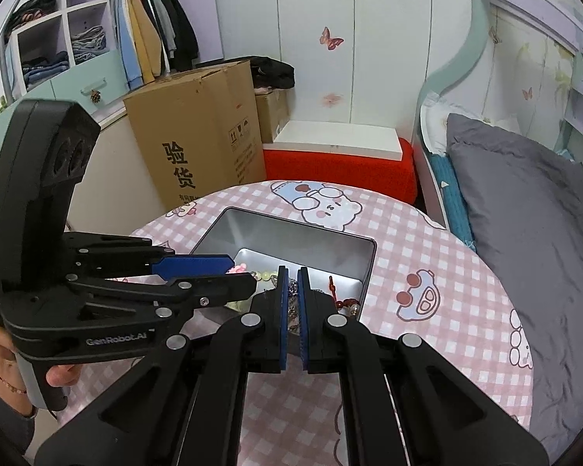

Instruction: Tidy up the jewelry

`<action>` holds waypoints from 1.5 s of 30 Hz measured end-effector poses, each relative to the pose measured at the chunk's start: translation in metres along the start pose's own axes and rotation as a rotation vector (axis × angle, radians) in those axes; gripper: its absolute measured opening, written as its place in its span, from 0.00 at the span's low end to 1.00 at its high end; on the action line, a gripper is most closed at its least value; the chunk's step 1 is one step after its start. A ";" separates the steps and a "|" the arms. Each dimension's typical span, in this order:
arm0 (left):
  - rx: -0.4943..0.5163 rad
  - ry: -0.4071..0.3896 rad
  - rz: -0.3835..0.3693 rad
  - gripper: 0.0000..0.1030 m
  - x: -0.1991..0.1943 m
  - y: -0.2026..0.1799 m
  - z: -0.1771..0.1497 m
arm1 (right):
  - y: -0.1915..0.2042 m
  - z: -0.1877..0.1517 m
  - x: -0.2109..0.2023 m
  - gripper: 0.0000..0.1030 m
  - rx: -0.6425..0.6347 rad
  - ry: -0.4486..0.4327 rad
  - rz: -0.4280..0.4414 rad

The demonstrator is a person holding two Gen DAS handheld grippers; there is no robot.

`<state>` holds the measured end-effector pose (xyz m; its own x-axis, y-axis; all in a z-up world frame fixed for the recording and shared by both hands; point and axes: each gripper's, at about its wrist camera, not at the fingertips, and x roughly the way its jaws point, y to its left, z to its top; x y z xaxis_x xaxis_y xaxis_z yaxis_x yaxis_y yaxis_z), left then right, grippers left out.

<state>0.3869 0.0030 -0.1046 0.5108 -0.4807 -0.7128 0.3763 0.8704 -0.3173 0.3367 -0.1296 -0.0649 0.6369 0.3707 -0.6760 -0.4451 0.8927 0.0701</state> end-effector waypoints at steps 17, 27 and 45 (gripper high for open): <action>0.020 0.011 0.096 0.27 0.014 0.000 -0.001 | -0.004 0.006 -0.001 0.03 0.008 -0.015 0.000; 0.034 -0.014 0.103 0.54 0.007 -0.006 0.000 | -0.009 0.009 0.001 0.03 0.039 -0.020 0.011; 0.077 -0.220 0.300 0.78 -0.080 -0.037 -0.025 | -0.002 0.009 -0.064 0.33 0.064 -0.178 -0.001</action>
<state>0.3126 0.0113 -0.0517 0.7580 -0.2240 -0.6125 0.2376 0.9695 -0.0605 0.3021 -0.1525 -0.0147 0.7410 0.4039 -0.5364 -0.4071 0.9055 0.1194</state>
